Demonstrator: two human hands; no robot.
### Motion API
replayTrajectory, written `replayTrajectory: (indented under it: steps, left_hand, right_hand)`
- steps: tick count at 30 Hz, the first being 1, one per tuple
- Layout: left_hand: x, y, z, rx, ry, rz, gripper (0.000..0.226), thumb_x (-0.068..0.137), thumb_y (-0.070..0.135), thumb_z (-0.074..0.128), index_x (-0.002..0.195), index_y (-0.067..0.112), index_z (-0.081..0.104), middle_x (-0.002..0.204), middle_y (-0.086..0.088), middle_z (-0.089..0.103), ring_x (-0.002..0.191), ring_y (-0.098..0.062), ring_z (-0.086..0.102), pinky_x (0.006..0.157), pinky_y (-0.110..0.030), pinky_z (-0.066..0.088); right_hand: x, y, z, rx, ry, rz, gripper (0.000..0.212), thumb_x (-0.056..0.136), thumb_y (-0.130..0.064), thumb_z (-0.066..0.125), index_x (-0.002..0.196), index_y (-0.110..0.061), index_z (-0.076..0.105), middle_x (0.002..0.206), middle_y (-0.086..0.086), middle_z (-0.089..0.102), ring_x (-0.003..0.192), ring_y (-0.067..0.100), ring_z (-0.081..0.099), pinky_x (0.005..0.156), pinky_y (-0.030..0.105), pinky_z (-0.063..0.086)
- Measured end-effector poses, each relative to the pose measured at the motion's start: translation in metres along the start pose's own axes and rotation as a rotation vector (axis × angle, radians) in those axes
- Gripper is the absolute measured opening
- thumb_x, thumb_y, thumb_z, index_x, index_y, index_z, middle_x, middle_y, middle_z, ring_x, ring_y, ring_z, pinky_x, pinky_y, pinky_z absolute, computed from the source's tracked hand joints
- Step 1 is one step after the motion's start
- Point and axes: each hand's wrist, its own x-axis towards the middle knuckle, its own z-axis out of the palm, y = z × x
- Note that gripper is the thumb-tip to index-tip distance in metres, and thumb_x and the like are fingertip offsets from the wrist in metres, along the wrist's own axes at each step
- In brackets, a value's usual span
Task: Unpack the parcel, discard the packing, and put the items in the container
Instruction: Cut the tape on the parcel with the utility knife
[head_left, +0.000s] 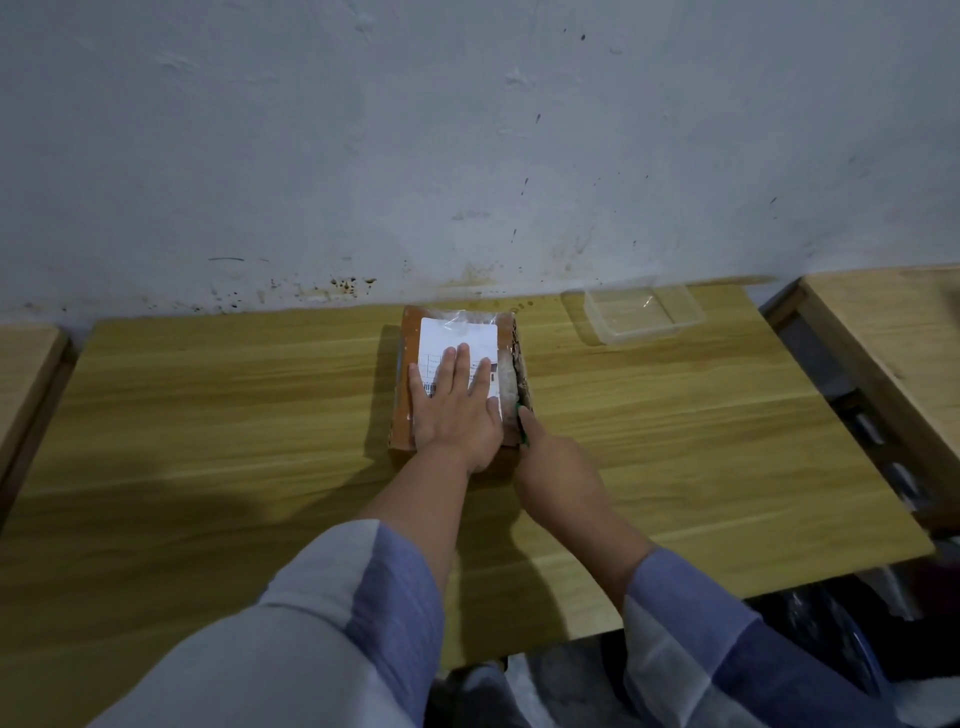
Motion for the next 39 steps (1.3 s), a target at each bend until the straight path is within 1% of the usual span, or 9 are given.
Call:
replayTrajectory:
  steps: [9, 14, 17, 22, 24, 26, 31, 36, 39]
  left_hand:
    - [-0.002, -0.002, -0.003, -0.013, -0.025, -0.015, 0.056, 0.099, 0.041, 0.012, 0.152, 0.027, 0.0, 0.16, 0.0, -0.015, 0.147, -0.017, -0.016, 0.114, -0.057, -0.01]
    - [-0.001, -0.007, -0.017, -0.166, -0.109, 0.012, 0.056, 0.1, 0.046, 0.014, 0.152, 0.031, 0.003, 0.161, 0.003, -0.011, 0.147, -0.014, -0.015, 0.115, -0.053, -0.014]
    - [-0.008, -0.02, -0.025, -0.221, -0.101, 0.106, 0.059, 0.098, 0.056, 0.018, 0.151, 0.034, 0.009, 0.161, 0.008, -0.001, 0.147, -0.009, -0.009, 0.117, -0.05, -0.011]
    - [-0.032, -0.067, -0.035, 0.0, -0.027, 0.293, 0.09, 0.077, 0.084, 0.022, 0.151, 0.034, 0.009, 0.16, 0.011, -0.002, 0.147, -0.008, -0.006, 0.117, -0.054, -0.007]
    - [-0.035, -0.087, -0.038, 0.088, -0.025, 0.327, 0.097, 0.072, 0.087, 0.022, 0.151, 0.035, 0.004, 0.159, 0.01, -0.006, 0.147, -0.009, -0.008, 0.117, -0.053, -0.008]
    - [-0.034, -0.098, -0.037, 0.152, -0.036, 0.339, 0.098, 0.071, 0.088, 0.023, 0.15, 0.037, 0.0, 0.159, 0.011, -0.009, 0.147, -0.01, -0.01, 0.116, -0.052, -0.008]
    - [-0.026, -0.087, -0.027, 0.146, -0.011, 0.247, 0.093, 0.074, 0.086, 0.023, 0.15, 0.038, -0.001, 0.16, 0.01, -0.012, 0.146, -0.011, -0.013, 0.117, -0.055, -0.003]
    - [-0.022, -0.057, -0.015, 0.06, 0.023, 0.114, 0.091, 0.077, 0.083, 0.022, 0.151, 0.035, 0.0, 0.16, 0.008, -0.011, 0.147, -0.014, -0.014, 0.116, -0.057, 0.003]
    - [-0.02, -0.041, -0.01, 0.043, 0.016, 0.059, 0.091, 0.078, 0.082, 0.02, 0.151, 0.034, 0.0, 0.16, 0.006, -0.011, 0.147, -0.016, -0.014, 0.116, -0.057, 0.001]
  right_hand:
    - [-0.013, 0.014, -0.003, 0.149, 0.133, -0.048, 0.052, 0.095, -0.021, 0.037, 0.145, -0.031, 0.029, 0.111, 0.015, 0.067, 0.1, 0.035, 0.061, 0.078, 0.037, 0.049]
    - [-0.013, 0.03, -0.005, 0.429, 0.147, -0.051, 0.058, 0.097, -0.025, 0.039, 0.145, -0.045, 0.014, 0.086, 0.013, 0.064, 0.072, 0.032, 0.06, 0.07, 0.045, 0.054]
    - [-0.004, 0.033, -0.003, 0.552, 0.101, 0.001, 0.042, 0.098, -0.024, 0.037, 0.139, -0.03, 0.031, 0.088, 0.01, 0.056, 0.074, 0.027, 0.056, 0.076, 0.05, 0.055]
    - [0.007, 0.025, 0.01, 0.762, 0.004, 0.126, 0.019, 0.095, -0.014, 0.037, 0.113, -0.016, 0.041, 0.085, 0.013, 0.057, 0.067, 0.027, 0.055, 0.063, 0.04, 0.047]
    - [0.013, 0.019, 0.016, 0.832, 0.018, 0.13, 0.018, 0.095, -0.015, 0.04, 0.112, -0.014, 0.04, 0.078, 0.008, 0.052, 0.06, 0.024, 0.05, 0.056, 0.035, 0.042]
    - [0.02, 0.014, 0.021, 0.803, 0.052, 0.131, 0.027, 0.095, -0.02, 0.046, 0.12, -0.013, 0.039, 0.086, 0.008, 0.054, 0.07, 0.025, 0.052, 0.063, 0.036, 0.044]
    - [0.043, 0.014, 0.01, 0.737, 0.13, 0.171, 0.03, 0.096, -0.018, 0.048, 0.124, -0.012, 0.042, 0.1, 0.011, 0.057, 0.086, 0.028, 0.056, 0.08, 0.046, 0.053]
    - [0.05, 0.031, -0.01, 0.784, 0.134, 0.172, 0.025, 0.097, -0.017, 0.044, 0.121, -0.013, 0.046, 0.094, 0.014, 0.057, 0.069, 0.026, 0.054, 0.064, 0.039, 0.049]
    - [0.03, 0.042, -0.002, 0.875, 0.123, 0.199, 0.045, 0.099, -0.015, 0.038, 0.14, -0.032, 0.03, 0.098, 0.009, 0.053, 0.072, 0.024, 0.053, 0.056, 0.035, 0.048]
